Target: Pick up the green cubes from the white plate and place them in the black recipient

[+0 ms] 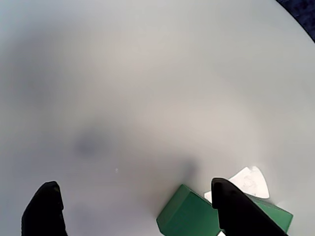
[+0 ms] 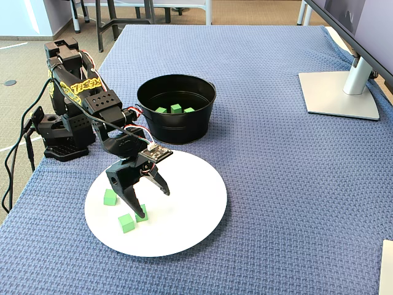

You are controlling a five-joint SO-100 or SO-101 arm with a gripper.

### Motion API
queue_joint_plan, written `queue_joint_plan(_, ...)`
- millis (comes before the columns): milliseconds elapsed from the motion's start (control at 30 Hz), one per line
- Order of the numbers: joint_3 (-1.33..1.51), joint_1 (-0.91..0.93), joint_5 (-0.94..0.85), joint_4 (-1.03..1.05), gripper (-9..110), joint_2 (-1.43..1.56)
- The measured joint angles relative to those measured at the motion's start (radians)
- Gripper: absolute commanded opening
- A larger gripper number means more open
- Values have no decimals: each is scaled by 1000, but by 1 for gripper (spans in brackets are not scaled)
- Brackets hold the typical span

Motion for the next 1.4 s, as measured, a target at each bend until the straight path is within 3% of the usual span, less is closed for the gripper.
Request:
queue_joint_plan(900,-71,-8,83,272,28,87)
queue_joint_plan(1400,-37,28,114,244,28,87)
